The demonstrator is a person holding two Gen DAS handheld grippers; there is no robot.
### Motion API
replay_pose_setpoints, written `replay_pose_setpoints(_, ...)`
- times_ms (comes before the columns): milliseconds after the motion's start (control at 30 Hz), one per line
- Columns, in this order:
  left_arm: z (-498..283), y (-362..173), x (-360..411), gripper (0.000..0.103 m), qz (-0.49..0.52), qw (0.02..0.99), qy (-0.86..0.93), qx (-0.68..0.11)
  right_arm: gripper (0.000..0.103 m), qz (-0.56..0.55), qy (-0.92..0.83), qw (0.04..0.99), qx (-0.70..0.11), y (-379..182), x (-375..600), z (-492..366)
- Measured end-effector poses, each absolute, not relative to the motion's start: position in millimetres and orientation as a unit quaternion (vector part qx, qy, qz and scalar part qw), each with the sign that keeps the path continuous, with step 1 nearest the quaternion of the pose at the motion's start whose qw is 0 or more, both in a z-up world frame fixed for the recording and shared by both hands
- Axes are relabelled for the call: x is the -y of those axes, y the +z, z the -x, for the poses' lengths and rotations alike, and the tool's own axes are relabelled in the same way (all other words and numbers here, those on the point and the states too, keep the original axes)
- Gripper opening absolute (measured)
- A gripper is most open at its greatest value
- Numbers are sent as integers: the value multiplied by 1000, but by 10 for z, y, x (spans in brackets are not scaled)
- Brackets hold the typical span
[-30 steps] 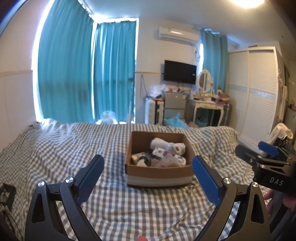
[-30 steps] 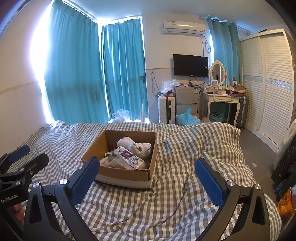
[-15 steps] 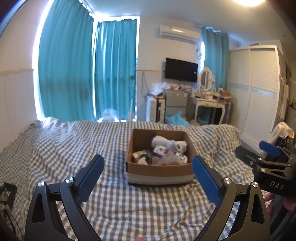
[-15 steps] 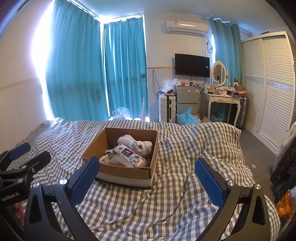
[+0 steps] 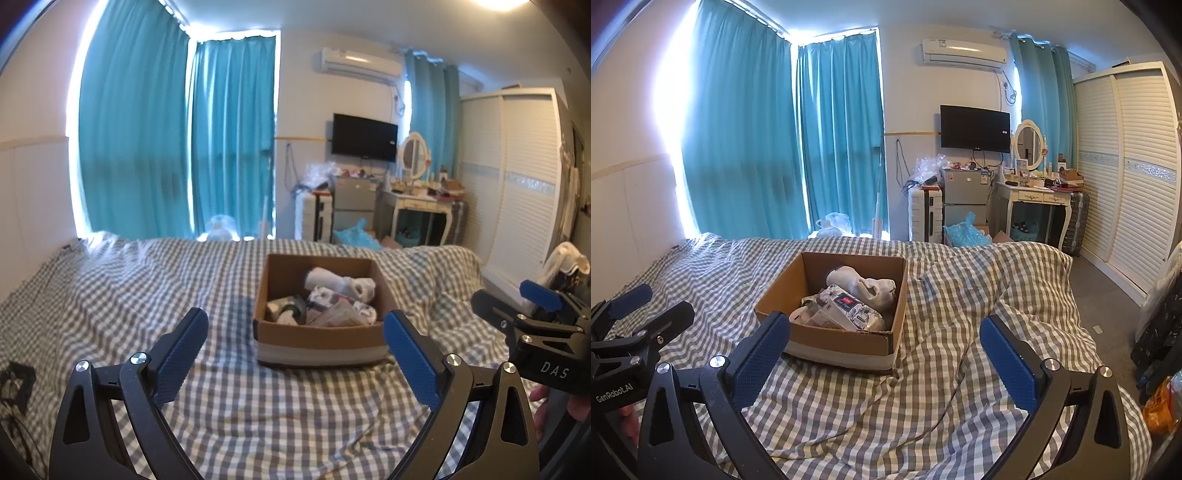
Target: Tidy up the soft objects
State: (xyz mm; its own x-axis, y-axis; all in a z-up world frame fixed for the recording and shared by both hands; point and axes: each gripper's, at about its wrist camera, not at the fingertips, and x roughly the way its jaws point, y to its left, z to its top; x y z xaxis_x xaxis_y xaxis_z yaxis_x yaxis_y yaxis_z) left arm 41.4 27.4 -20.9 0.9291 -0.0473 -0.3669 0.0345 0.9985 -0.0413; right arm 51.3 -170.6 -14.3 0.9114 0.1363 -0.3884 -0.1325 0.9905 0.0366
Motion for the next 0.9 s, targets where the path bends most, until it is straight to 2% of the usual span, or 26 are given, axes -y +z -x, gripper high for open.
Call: replay_pose_setpoints(900, -415, -204, -284, 98, 14, 983, -16, -182, 103, -6, 69, 977, -203, -158, 1690, -516)
